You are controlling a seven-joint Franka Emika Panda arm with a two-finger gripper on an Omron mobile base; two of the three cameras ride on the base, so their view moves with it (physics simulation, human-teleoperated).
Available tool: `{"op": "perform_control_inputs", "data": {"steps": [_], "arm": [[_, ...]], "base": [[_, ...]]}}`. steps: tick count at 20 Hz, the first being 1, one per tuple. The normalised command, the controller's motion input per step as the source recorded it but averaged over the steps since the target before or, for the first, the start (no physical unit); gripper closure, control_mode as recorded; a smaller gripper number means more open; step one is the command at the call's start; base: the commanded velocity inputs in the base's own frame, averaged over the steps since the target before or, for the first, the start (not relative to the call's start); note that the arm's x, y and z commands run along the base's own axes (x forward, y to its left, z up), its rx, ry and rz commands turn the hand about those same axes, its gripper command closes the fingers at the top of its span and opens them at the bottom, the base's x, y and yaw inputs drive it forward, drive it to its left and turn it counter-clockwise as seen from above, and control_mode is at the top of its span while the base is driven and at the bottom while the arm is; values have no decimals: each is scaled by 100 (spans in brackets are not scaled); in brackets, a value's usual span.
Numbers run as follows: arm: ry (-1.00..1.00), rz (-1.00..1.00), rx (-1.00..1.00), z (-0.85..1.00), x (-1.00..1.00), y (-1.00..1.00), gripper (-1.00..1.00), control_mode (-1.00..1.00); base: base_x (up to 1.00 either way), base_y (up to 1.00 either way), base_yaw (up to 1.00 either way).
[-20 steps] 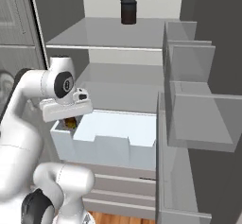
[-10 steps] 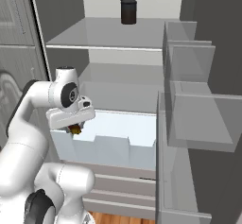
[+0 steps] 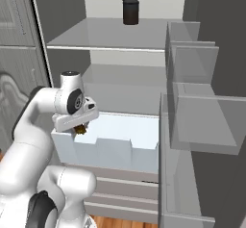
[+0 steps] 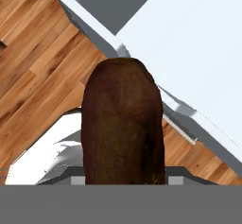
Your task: Place the lemon wedge and sweet potato inside the fridge drawer. Close the drawer after placing the vegetables.
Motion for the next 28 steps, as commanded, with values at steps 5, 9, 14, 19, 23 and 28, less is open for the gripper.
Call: {"op": "perform_control_inputs", "data": {"steps": [5, 9, 14, 19, 23, 28], "arm": [[-1, 4, 0, -17, 49, 14, 100, -100], [-1, 5, 0, -26, 42, 15, 100, -100], [-1, 7, 0, -33, 31, 8, 100, -100], [-1, 9, 1, -42, 13, 4, 100, -100], [0, 10, 0, -60, 11, 5, 100, -100], [0, 9, 2, -45, 16, 0, 100, -100]], "base": [[0, 0, 0], [0, 0, 0], [0, 0, 0], [0, 0, 0], [0, 0, 0], [0, 0, 0]]}}
